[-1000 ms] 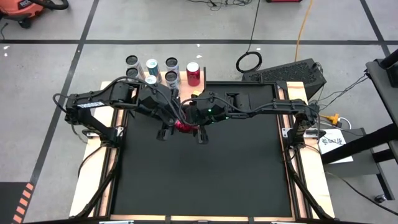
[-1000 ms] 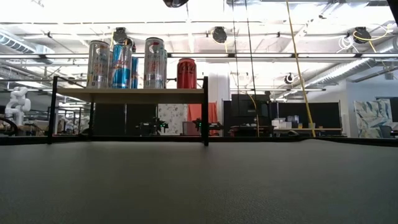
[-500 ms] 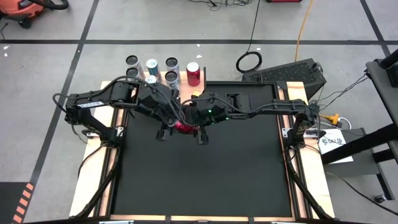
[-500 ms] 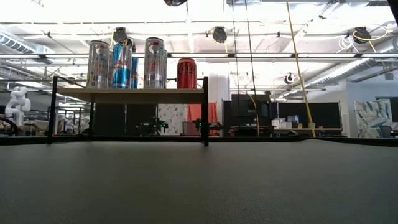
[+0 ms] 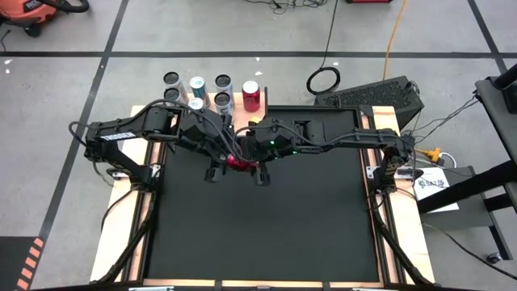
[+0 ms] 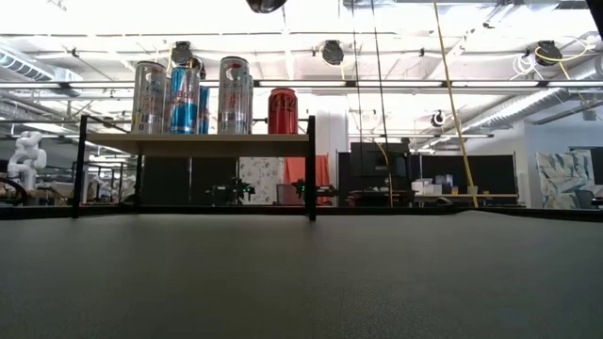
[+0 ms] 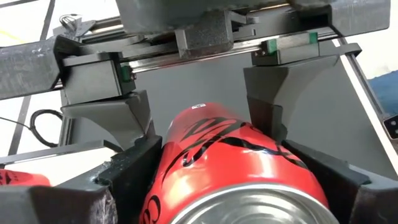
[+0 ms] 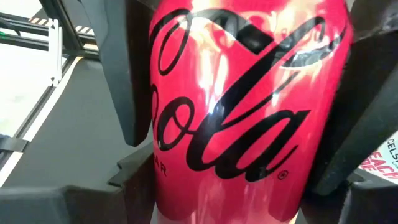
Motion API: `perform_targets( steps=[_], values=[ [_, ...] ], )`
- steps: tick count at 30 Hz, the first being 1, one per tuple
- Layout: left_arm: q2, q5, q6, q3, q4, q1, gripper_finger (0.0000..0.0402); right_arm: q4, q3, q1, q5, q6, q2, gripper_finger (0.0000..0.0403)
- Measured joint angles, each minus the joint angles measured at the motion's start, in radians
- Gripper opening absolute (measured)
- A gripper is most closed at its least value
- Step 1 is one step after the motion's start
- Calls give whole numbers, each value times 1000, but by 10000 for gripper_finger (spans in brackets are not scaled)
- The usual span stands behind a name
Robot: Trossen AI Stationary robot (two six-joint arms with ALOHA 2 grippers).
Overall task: Place canned beverage on shelf
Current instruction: Put the red black soda can on the shelf aligned with the red black soda can
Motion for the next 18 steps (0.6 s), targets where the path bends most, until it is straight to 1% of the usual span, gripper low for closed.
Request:
perform_targets(
  steps=[4,9,12,16,18],
  values=[
    [0,0,-2,0,-1,1,345,-1,0,0,-2,0,0,271],
    [0,1,24,0,-2,16,392,-1,0,-1,7,1,0,271],
    [0,2,55,0,-3,19,392,-4,2,-1,13,1,0,271],
    [0,-1,54,0,-3,11,389,-6,2,0,49,0,0,271],
    [1,1,56,0,-2,9,389,-10,2,0,45,4,0,271]
  ],
)
